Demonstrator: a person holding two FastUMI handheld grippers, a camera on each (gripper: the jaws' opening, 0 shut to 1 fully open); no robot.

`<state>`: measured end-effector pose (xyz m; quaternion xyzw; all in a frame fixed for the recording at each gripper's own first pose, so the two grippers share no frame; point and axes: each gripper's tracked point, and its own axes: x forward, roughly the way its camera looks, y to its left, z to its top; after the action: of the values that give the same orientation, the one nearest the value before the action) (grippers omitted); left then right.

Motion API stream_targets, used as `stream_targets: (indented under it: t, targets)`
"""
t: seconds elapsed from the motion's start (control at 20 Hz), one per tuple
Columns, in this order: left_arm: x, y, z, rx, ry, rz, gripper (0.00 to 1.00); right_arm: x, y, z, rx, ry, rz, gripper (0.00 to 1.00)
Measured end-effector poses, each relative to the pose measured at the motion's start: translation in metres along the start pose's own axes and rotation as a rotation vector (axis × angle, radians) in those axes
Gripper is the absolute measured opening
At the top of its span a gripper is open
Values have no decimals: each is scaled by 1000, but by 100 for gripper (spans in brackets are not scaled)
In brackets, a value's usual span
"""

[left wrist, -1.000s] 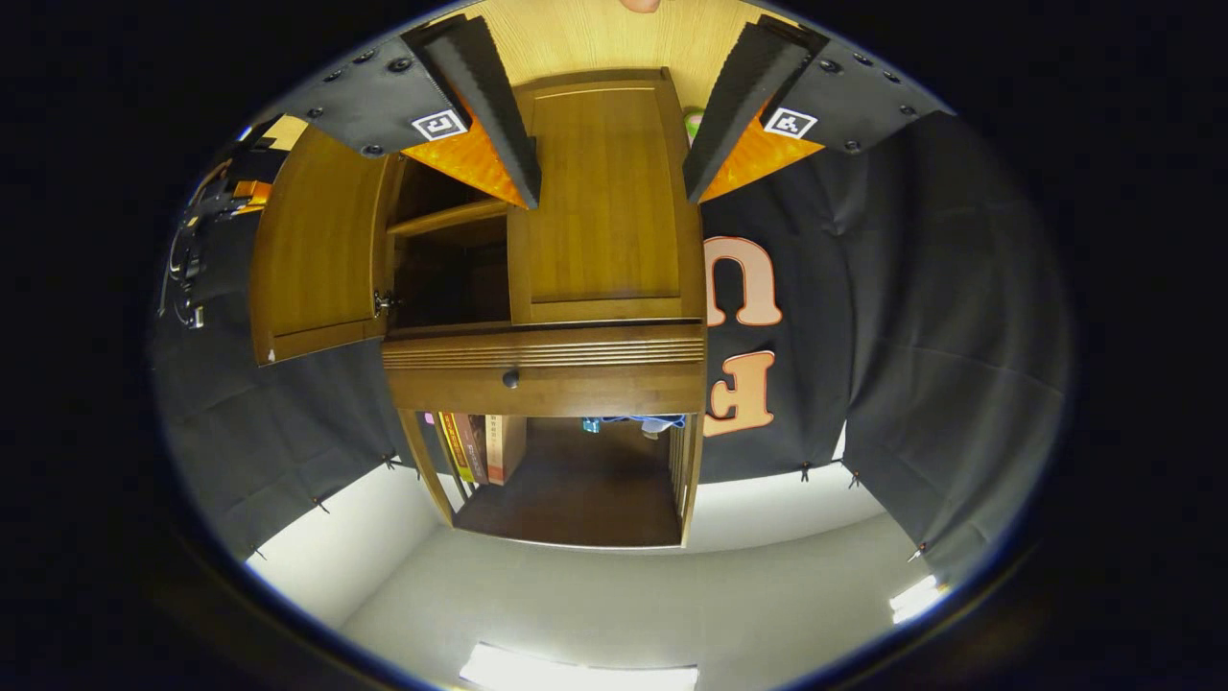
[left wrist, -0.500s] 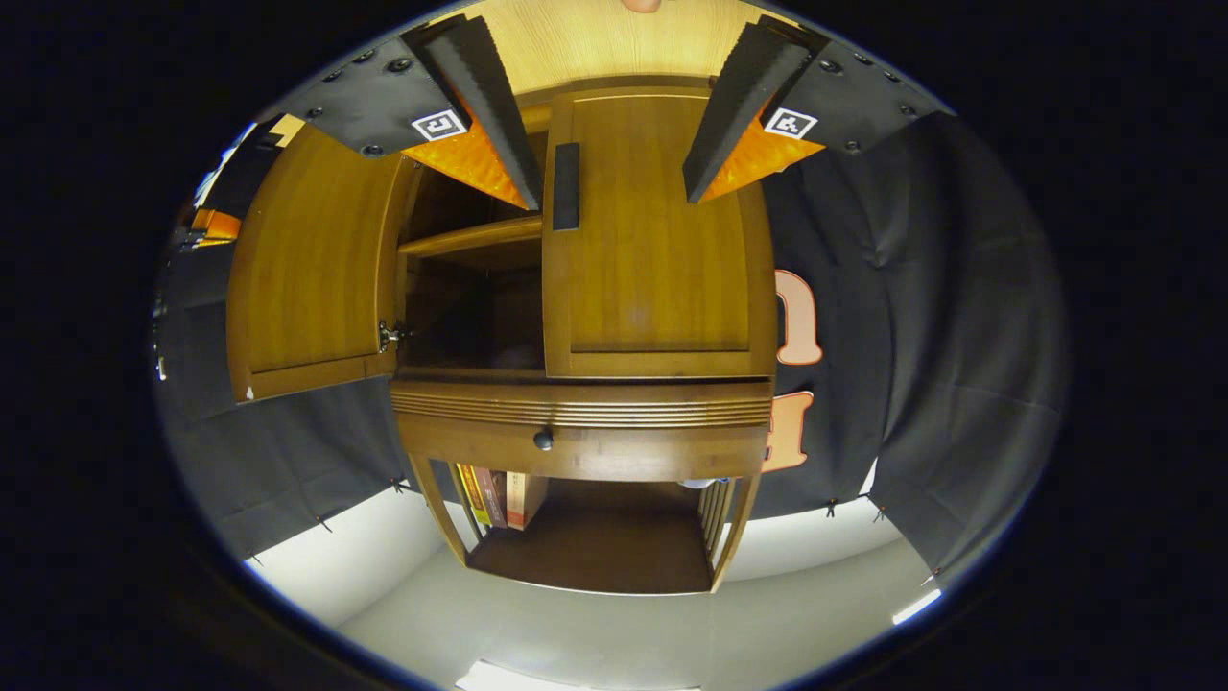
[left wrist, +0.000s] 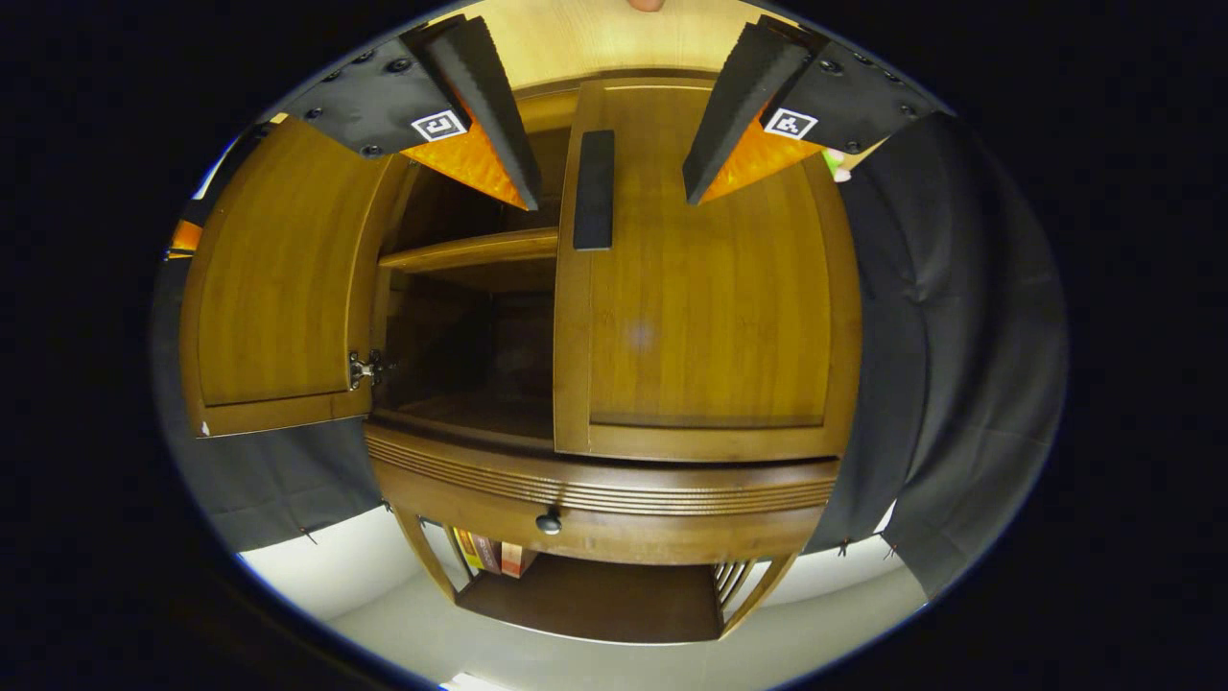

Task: Open the right door of the double-door shoe cabinet with the right hand, and open the left door with the left hand.

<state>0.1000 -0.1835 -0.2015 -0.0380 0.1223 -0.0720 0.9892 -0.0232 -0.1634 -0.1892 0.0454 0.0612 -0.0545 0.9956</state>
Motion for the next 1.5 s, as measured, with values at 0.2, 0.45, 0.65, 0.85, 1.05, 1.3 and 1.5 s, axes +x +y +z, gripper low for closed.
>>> stream_targets:
  t: [0.2,0.45,0.65,0.85,1.05,1.3,1.5]
  targets:
    - [33,-6,-15,0,31,-4,97,1,-11,5,2,-14,-25,48]
    - [60,-12,-36,8,68,-6,95,-3,-13,12,-36,-56,-52,72]
    - [75,-9,-39,29,68,16,79,-4,-13,16,-32,-64,-52,56]
    - [84,-8,-46,14,84,19,70,-7,-14,16,-21,-61,-52,67]
    - [87,-10,-53,-3,95,7,42,-11,-12,16,-41,-67,-54,67]
    - [84,-9,-54,45,98,-30,39,-10,-6,13,-39,-56,-42,67]
    - [70,-11,-53,26,88,-67,34,-12,3,13,-36,-50,-29,67]
